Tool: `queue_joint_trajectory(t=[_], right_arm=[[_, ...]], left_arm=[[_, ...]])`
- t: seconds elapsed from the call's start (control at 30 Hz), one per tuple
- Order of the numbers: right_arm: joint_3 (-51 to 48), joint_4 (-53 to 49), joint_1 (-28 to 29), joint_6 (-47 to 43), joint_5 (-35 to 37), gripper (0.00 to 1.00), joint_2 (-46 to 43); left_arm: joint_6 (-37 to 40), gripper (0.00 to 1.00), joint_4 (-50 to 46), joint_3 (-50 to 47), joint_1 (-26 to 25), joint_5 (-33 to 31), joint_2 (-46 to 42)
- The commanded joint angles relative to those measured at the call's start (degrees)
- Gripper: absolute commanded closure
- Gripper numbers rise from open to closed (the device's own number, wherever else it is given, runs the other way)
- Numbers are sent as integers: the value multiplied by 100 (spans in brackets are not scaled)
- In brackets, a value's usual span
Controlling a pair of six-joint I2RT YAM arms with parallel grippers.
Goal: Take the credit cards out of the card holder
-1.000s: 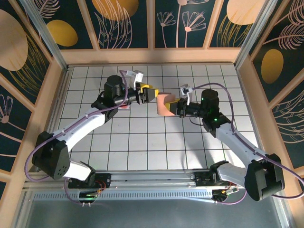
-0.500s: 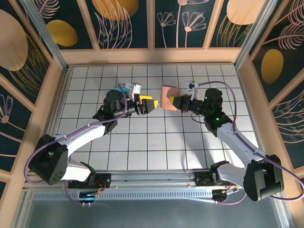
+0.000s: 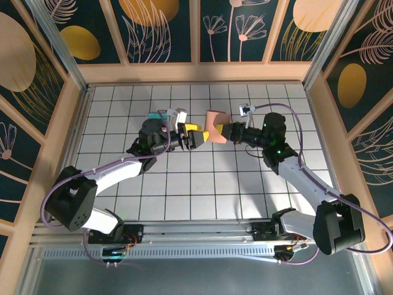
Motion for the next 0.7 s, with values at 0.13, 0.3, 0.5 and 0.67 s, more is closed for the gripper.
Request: queue_joint_trajectory(t=[0.13, 0.3, 0.5, 0.67], right_arm=[[225, 344, -4, 123, -158, 100, 36], [204, 430, 37, 166, -162, 100, 91], [221, 480, 96, 171, -172, 100, 127], [188, 494, 141, 143, -210, 100, 112]], left_arm=[[140, 24, 366, 361, -60, 443, 366], [214, 28, 335, 370, -73, 489, 418], [196, 38, 372, 400, -72, 578, 474], [132, 41, 441, 394, -74, 557, 500]])
